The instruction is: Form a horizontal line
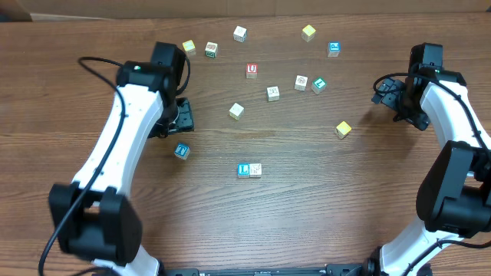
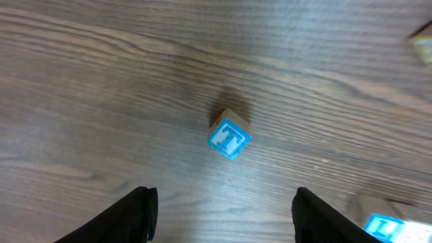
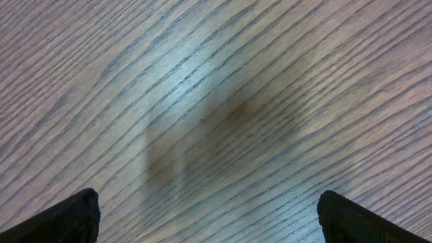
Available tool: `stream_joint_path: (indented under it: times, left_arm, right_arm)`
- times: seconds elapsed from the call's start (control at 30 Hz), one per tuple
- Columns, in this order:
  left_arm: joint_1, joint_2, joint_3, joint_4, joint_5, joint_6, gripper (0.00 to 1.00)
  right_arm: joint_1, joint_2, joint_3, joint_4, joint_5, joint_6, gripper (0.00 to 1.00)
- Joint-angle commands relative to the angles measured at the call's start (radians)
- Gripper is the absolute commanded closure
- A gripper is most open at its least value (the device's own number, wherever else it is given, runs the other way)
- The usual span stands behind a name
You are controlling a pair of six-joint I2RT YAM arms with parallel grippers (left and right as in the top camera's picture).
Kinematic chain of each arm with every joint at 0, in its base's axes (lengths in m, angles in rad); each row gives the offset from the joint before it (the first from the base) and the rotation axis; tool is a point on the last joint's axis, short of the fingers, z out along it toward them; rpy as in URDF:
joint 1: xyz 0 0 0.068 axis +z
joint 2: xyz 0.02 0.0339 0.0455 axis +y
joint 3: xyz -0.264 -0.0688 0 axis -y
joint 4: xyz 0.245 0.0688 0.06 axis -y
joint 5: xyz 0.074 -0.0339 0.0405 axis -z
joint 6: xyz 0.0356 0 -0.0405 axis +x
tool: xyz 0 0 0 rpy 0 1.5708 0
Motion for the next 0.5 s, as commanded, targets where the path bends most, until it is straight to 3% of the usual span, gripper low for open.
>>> stream_joint_path:
  times: [0.0, 0.17, 0.27, 0.47]
  left_arm:
    - [-0.004, 0.083, -0.014, 0.010, -0.020, 0.054, 0.38]
    - [-0.005, 0.194, -0.014, 0.013, -0.016, 0.077, 0.36]
    - [-0.005, 0.225, -0.014, 0.023, -0.002, 0.077, 0.26]
    - [-0.005, 0.230, -0.014, 0.079, 0.065, 0.115, 0.26]
  right_arm:
    - [-0.001, -0.021, 0.021, 0.004, 0.006, -0.001, 0.00]
    - [-0.001, -0.021, 0.021, 0.004, 0.006, -0.001, 0.00]
    - [-0.001, -0.021, 0.021, 0.004, 0.006, -0.001, 0.00]
    - [-0.001, -0.021, 0.021, 0.004, 0.006, -0.001, 0.00]
